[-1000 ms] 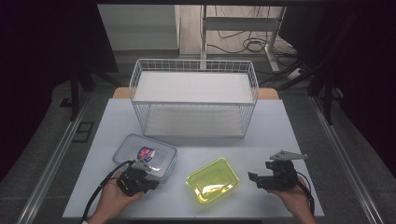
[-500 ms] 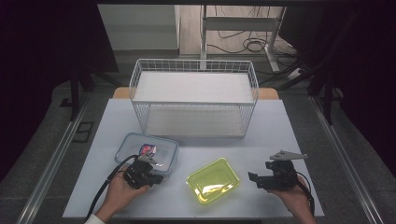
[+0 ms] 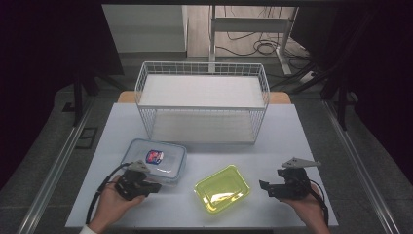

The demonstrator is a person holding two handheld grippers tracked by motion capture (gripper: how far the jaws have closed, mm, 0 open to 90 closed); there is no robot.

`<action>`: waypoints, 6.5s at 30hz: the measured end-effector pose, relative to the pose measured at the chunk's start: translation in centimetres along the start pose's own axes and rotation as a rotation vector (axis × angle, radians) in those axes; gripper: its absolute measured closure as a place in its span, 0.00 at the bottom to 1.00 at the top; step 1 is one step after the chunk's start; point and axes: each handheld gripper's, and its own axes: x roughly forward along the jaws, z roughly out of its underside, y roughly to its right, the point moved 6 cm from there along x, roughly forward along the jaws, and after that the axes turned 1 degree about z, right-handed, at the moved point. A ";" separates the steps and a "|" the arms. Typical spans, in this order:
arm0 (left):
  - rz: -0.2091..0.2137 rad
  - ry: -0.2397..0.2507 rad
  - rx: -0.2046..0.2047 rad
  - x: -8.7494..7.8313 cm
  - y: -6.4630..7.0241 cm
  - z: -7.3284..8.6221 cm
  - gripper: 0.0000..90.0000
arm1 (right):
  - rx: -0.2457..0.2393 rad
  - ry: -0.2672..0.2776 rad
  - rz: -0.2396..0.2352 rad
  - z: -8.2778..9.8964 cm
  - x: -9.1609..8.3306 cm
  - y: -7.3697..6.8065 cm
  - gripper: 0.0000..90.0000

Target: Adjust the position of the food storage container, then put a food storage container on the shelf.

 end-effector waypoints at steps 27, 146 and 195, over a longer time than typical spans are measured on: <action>-0.170 0.066 -0.246 -3.7 -12.2 3.1 1.00 | 0.018 -0.011 0.018 0.0 0.2 0.1 0.17; 0.338 0.200 -0.532 2.1 -9.2 -2.1 0.36 | 0.156 -0.011 -0.352 -12.0 7.3 -12.1 0.14; 0.321 0.205 -0.538 2.0 -9.1 -2.2 0.39 | 0.399 -0.318 -0.447 -9.8 14.9 -11.6 0.33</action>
